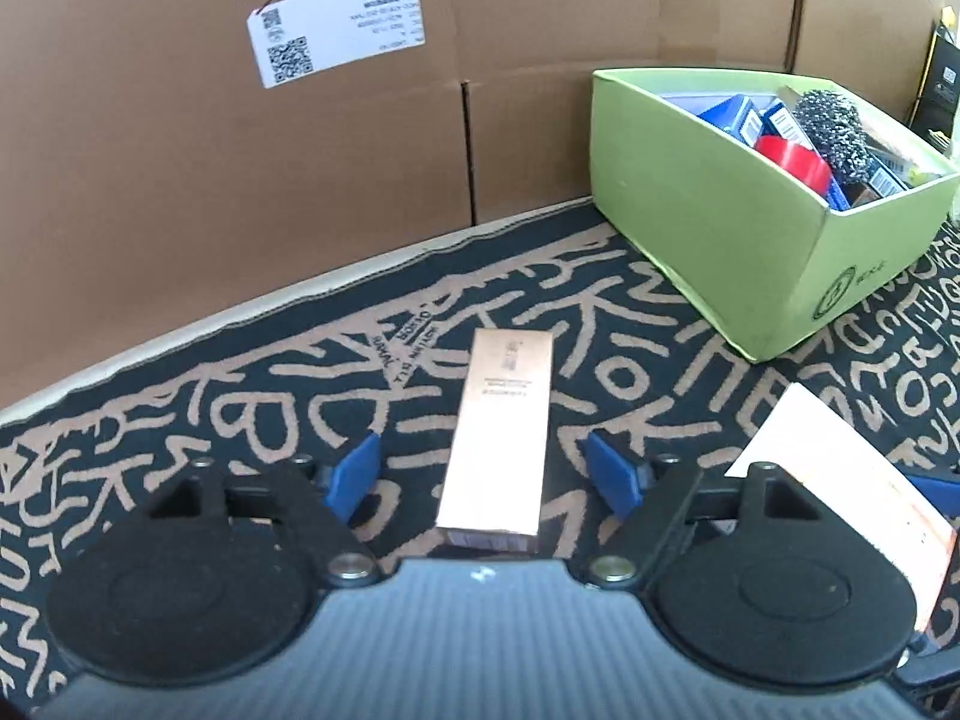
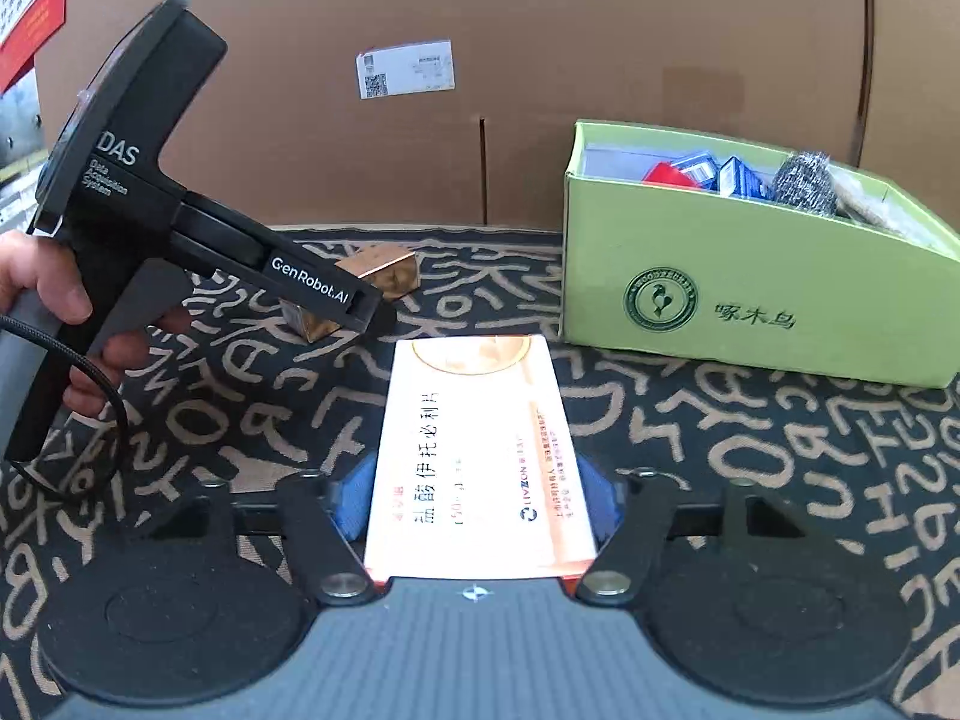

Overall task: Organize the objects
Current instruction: 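Carry the medicine box into the lime-green box with right tool while left carries copper box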

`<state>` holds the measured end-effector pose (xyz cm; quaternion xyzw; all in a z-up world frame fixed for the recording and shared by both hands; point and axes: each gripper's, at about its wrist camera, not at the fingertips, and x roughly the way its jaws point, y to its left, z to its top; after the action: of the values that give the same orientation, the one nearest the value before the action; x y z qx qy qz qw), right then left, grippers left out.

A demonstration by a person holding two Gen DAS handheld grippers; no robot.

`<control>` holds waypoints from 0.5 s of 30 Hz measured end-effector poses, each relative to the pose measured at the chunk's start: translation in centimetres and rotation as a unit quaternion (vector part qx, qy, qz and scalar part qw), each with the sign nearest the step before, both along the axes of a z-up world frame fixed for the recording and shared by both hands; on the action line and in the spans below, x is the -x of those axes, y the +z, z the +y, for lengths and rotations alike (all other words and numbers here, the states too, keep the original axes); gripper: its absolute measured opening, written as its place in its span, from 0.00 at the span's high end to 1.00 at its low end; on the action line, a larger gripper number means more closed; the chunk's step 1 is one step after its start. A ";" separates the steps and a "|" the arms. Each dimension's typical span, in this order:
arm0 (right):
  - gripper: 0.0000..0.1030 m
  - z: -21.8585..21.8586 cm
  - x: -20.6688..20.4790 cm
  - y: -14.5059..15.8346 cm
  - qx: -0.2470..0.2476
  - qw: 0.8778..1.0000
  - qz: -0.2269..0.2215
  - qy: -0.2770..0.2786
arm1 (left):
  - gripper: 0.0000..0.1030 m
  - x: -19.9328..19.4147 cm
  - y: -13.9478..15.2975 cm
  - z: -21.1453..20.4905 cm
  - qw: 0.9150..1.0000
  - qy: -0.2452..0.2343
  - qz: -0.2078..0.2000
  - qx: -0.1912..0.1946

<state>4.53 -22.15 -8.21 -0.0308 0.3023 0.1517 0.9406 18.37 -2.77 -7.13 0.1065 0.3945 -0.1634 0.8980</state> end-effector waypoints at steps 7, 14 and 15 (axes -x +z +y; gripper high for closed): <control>0.32 -1.0 1.6 0.5 -0.035 0.999 -0.003 -0.001 | 0.71 1.9 1.5 -1.4 1.000 -0.015 0.012 0.007; 0.32 -4.6 3.6 3.9 -0.067 0.996 -0.055 -0.027 | 0.71 4.9 6.4 -4.1 0.997 -0.053 -0.030 0.056; 0.32 -5.2 3.7 4.6 -0.067 0.995 -0.068 -0.035 | 0.71 5.2 7.4 -4.6 0.995 -0.058 -0.039 0.065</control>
<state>0.87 -27.34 -3.61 0.0326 0.2278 0.1357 0.9637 13.16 -7.42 0.25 0.0770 0.3413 -0.2358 0.9067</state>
